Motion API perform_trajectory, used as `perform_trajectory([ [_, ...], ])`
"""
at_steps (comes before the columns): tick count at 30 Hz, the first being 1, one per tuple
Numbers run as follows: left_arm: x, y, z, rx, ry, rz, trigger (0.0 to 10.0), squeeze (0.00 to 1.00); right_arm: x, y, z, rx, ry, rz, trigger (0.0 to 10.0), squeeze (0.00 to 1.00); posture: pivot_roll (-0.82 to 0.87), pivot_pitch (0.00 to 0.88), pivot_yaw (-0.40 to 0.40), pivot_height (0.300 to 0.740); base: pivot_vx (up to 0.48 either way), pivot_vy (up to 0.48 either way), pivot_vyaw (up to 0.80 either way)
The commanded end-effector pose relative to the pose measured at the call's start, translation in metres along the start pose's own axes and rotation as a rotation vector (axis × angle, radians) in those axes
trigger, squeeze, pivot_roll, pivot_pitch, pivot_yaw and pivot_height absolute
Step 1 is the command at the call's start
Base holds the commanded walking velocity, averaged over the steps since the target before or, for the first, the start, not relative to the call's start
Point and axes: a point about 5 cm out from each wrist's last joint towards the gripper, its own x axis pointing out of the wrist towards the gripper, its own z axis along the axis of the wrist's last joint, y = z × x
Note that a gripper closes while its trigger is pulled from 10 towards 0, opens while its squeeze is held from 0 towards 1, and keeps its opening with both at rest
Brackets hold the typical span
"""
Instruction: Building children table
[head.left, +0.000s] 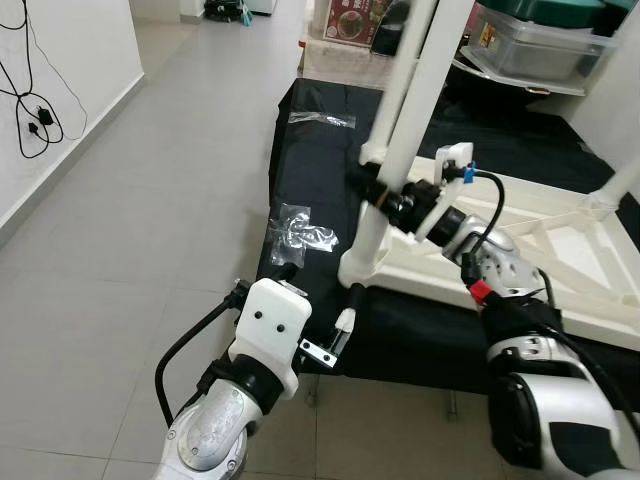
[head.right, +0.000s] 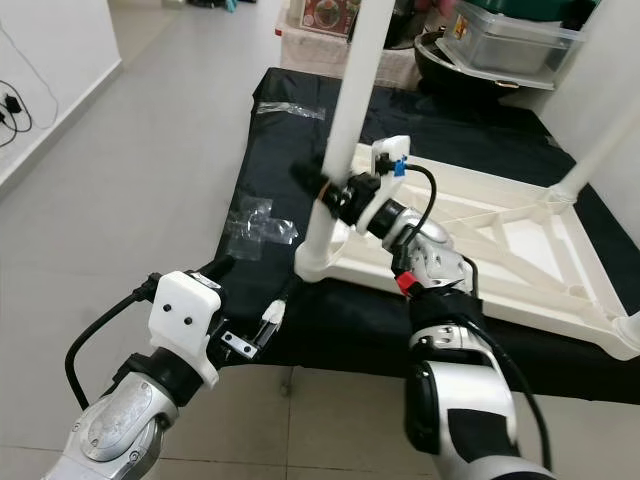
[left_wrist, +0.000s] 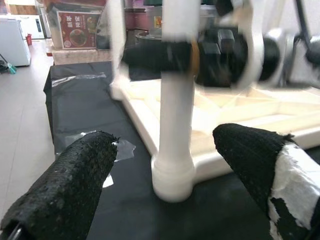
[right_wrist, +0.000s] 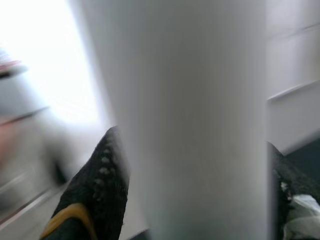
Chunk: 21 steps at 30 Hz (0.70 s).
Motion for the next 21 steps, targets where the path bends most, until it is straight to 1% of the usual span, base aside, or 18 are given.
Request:
perform_trajectory([
  [1, 0.0, -0.002, 0.0, 0.002, 0.002, -0.008, 10.0, 0.0, 0.013, 0.013, -0.02, 0.063, 0.087, 0.172, 10.0, 0.0, 0.14, 0.109, -0.147, 0.74, 0.0, 0.0, 0.0],
  [3, 0.0, -0.002, 0.0, 0.001, 0.002, -0.01, 10.0, 0.0, 0.025, 0.018, -0.026, 0.068, 0.129, 0.233, 10.0, 0.0, 0.15, 0.11, -0.147, 0.74, 0.0, 0.0, 0.0],
  [4, 0.0, -0.002, 0.0, 0.001, 0.002, -0.01, 10.0, 0.0, 0.025, 0.018, -0.026, 0.068, 0.129, 0.233, 10.0, 0.0, 0.15, 0.11, -0.147, 0.74, 0.0, 0.0, 0.0],
  [5, 0.0, -0.002, 0.0, 0.001, 0.001, -0.01, 10.0, 0.0, 0.03, 0.02, -0.028, 0.058, 0.146, 0.253, 10.0, 0.0, 0.15, 0.11, -0.147, 0.74, 0.0, 0.0, 0.0],
  [6, 0.0, -0.002, 0.0, 0.002, 0.002, -0.01, 10.0, 0.0, 0.035, 0.02, -0.029, 0.034, 0.15, 0.237, 0.0, 0.0, 0.15, 0.11, -0.148, 0.74, 0.0, 0.0, 0.0],
  [7, 0.0, -0.002, 0.0, 0.002, 0.002, -0.01, 10.0, 0.0, 0.035, 0.02, -0.029, 0.034, 0.15, 0.237, 0.0, 0.0, 0.15, 0.11, -0.148, 0.74, 0.0, 0.0, 0.0],
  [8, 0.0, -0.002, 0.0, 0.002, 0.002, -0.01, 10.0, 0.0, 0.04, 0.019, -0.028, 0.018, 0.145, 0.223, 0.0, 0.0, 0.15, 0.111, -0.147, 0.74, 0.0, 0.0, 0.0],
  [10, 0.0, -0.002, 0.0, 0.002, 0.002, -0.01, 10.0, 0.0, 0.04, 0.019, -0.028, 0.018, 0.145, 0.223, 0.0, 0.0, 0.15, 0.111, -0.147, 0.74, 0.0, 0.0, 0.0],
  [12, 0.0, -0.002, 0.0, 0.003, 0.002, -0.01, 10.0, 0.0, 0.049, 0.014, -0.021, -0.035, 0.087, 0.099, 0.0, 0.0, 0.14, 0.111, -0.149, 0.74, 0.0, 0.0, 0.0],
  [13, 0.0, -0.002, 0.0, 0.003, 0.002, -0.01, 10.0, 0.0, 0.049, 0.014, -0.021, -0.035, 0.087, 0.099, 0.0, 0.0, 0.14, 0.111, -0.149, 0.74, 0.0, 0.0, 0.0],
  [14, 0.0, -0.002, 0.001, 0.003, 0.002, -0.01, 10.0, 0.0, 0.05, 0.012, -0.019, -0.055, 0.067, 0.061, 0.0, 0.0, 0.14, 0.111, -0.149, 0.74, 0.0, 0.0, 0.0],
  [15, 0.0, -0.002, 0.0, 0.002, 0.002, -0.009, 10.0, 0.0, 0.051, 0.007, -0.013, -0.073, 0.03, -0.02, 0.0, 0.0, 0.14, 0.109, -0.146, 0.74, 0.0, 0.0, 0.0],
  [16, 0.0, -0.002, 0.0, 0.002, 0.002, -0.009, 10.0, 0.0, 0.051, 0.007, -0.013, -0.073, 0.03, -0.02, 0.0, 0.0, 0.14, 0.109, -0.146, 0.74, 0.0, 0.0, 0.0],
  [17, 0.0, -0.002, 0.0, 0.002, 0.003, -0.01, 10.0, 0.0, 0.051, 0.001, -0.011, -0.077, 0.012, -0.129, 0.0, 0.0, 0.14, 0.109, -0.146, 0.74, 0.0, 0.0, 0.0],
  [18, 0.0, -0.002, 0.0, 0.002, 0.003, -0.01, 10.0, 0.0, 0.051, 0.001, -0.011, -0.077, 0.012, -0.129, 0.0, 0.0, 0.14, 0.109, -0.146, 0.74, 0.0, 0.0, 0.0],
  [19, -0.001, -0.003, 0.0, 0.001, 0.003, -0.011, 10.0, 0.0, 0.049, -0.009, -0.009, -0.096, -0.002, -0.341, 0.0, 0.0, 0.14, 0.102, -0.148, 0.74, 0.0, 0.0, 0.0],
  [20, -0.001, -0.003, 0.0, 0.0, 0.003, -0.012, 10.0, 0.0, 0.042, -0.021, -0.009, -0.155, 0.012, -0.595, 0.0, 0.0, 0.14, 0.101, -0.148, 0.74, 0.0, 0.0, 0.0],
  [21, -0.001, -0.003, 0.0, 0.0, 0.003, -0.012, 10.0, 0.0, 0.042, -0.021, -0.009, -0.155, 0.012, -0.595, 0.0, 0.0, 0.14, 0.101, -0.148, 0.74, 0.0, 0.0, 0.0],
])
